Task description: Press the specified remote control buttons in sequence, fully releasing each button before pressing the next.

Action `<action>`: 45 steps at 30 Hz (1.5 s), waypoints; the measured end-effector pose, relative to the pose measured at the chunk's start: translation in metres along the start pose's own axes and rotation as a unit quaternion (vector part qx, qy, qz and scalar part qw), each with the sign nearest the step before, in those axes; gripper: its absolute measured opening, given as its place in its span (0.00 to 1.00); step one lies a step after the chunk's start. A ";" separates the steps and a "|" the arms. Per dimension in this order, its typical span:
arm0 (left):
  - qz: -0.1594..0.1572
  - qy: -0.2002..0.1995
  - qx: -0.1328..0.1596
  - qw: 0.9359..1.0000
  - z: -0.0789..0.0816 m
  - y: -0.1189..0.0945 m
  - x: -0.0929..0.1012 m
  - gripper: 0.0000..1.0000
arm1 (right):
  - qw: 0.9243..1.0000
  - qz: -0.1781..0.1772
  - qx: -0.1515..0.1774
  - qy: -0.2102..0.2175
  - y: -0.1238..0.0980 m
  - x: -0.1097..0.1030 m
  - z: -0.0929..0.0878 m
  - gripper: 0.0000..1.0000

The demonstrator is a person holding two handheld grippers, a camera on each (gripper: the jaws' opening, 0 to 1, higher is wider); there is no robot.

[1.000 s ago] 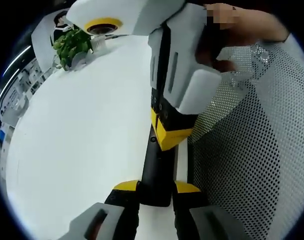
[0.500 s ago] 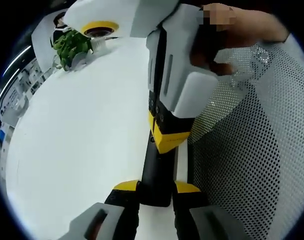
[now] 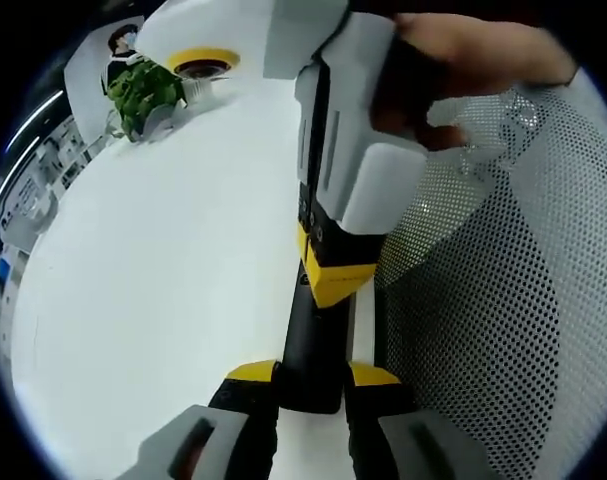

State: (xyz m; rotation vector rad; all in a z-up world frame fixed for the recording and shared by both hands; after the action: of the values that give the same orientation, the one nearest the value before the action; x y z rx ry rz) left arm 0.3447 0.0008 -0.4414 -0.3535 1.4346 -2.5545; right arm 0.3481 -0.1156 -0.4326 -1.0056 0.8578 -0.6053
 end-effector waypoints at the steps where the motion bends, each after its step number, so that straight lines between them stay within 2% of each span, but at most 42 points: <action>1: 0.000 0.000 0.000 1.000 0.000 0.000 0.000 0.25 | 1.000 0.001 0.001 0.004 0.000 0.000 0.000 0.00; 7: 0.000 0.000 0.001 1.000 0.000 0.000 0.000 0.25 | 1.000 0.001 -0.001 0.000 0.000 -0.001 0.000 0.00; 16: 0.001 -0.001 0.002 1.000 0.000 0.000 0.000 0.25 | 1.000 0.014 0.004 0.018 -0.002 0.002 -0.001 0.00; 18: 0.001 -0.001 0.002 1.000 0.000 0.000 0.000 0.25 | 0.999 0.015 0.018 0.024 -0.003 0.003 0.002 0.00; 20: 0.001 -0.001 0.002 1.000 0.000 0.000 0.000 0.25 | 0.999 0.026 0.028 0.030 -0.002 0.003 0.003 0.00; 25: 0.000 0.000 0.003 1.000 0.000 0.000 0.000 0.25 | 0.998 0.044 0.024 0.042 0.002 0.000 0.003 0.00; 35: 0.000 -0.001 0.004 1.000 0.000 0.000 0.000 0.25 | 0.998 0.040 0.016 0.036 0.004 -0.001 0.003 0.00; 45: -0.001 0.000 0.003 1.000 0.000 0.000 0.000 0.25 | 1.000 0.012 0.008 0.001 0.005 -0.008 0.005 0.00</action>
State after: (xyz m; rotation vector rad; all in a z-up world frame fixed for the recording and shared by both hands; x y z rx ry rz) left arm 0.3448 0.0007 -0.4413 -0.3552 1.4267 -2.5594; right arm 0.3482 -0.1055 -0.4329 -0.9785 0.8643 -0.5927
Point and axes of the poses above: the point that each gripper's makers call its tool centre point, and the gripper's own axes: y roughly forward along the fingers, x roughly to its right, z roughly out of its top, the point moved 9 cm from there along -y, roughly backward along the fingers, and after that the axes turned 12 degrees about -y, right-handed, at the moved point
